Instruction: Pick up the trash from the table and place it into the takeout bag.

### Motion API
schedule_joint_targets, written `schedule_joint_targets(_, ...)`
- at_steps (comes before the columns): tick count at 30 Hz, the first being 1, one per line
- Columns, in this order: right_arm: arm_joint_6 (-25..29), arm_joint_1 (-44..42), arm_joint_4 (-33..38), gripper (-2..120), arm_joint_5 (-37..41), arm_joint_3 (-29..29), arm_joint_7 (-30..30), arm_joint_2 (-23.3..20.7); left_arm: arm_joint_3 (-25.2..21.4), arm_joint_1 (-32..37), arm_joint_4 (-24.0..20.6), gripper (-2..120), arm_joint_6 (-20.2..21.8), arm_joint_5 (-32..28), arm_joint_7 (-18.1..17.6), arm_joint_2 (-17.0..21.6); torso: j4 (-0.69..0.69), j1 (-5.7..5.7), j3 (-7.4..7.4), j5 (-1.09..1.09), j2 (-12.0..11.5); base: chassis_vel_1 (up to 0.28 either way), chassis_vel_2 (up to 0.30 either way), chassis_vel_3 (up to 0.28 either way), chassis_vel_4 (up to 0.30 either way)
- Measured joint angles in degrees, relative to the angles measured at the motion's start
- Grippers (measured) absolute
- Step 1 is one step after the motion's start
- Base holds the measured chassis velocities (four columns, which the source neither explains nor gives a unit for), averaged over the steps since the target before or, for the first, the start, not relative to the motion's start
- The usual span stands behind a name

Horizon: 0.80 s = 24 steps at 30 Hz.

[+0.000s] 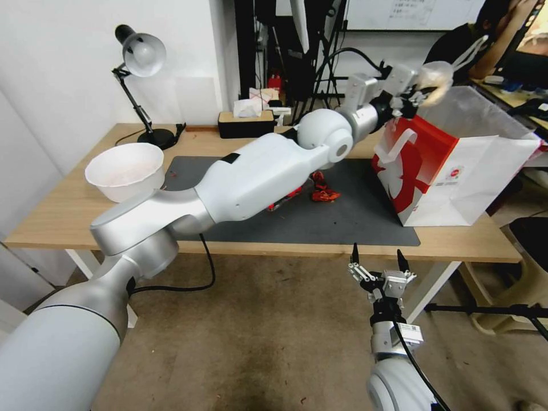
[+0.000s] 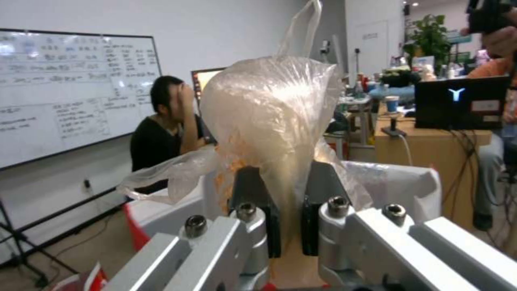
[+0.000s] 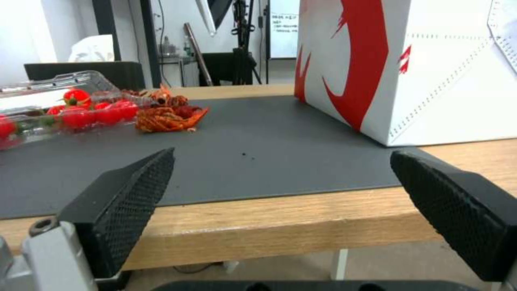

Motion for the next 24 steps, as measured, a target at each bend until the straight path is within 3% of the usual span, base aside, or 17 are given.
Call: schedule_joint_targets(24, 0.05, -0.07, -0.03, 100, -0.07, 0.11, -0.01, 0.36, 4.39, -1.02, 2.84, 5, -1.35, 0.25, 1.33, -4.32, 0.01, 0.0, 0.0, -0.01, 0.0, 0.0, 0.0, 0.0, 0.0)
